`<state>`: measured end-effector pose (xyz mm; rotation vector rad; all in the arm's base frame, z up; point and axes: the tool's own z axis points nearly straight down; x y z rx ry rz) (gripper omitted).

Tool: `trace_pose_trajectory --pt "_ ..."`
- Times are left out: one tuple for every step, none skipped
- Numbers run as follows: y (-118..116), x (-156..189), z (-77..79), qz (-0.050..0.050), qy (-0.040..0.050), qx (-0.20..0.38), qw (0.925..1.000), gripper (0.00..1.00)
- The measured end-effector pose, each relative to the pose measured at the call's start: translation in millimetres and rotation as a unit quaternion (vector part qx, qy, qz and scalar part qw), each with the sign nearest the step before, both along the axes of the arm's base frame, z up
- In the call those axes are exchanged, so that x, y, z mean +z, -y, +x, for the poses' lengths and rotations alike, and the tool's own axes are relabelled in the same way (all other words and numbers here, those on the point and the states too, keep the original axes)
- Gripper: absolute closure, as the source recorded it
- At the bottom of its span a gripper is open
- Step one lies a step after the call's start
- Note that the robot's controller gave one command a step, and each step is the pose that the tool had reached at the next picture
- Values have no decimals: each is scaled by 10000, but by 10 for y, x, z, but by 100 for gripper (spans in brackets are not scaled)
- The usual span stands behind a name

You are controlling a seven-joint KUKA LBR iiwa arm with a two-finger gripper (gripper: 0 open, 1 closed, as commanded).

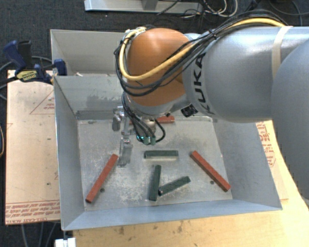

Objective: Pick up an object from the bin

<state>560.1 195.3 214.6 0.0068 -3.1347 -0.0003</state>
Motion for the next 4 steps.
trace_pose_trajectory --pt "241 -1203 -703 -7 -16 738 9973 0" --pt "1002 -1405 -585 -10 24 -90 10000 0" --pt "1590 -1445 -651 -8 52 -323 9995 0" --pt "1552 -1442 -657 6 38 -294 9996 100"
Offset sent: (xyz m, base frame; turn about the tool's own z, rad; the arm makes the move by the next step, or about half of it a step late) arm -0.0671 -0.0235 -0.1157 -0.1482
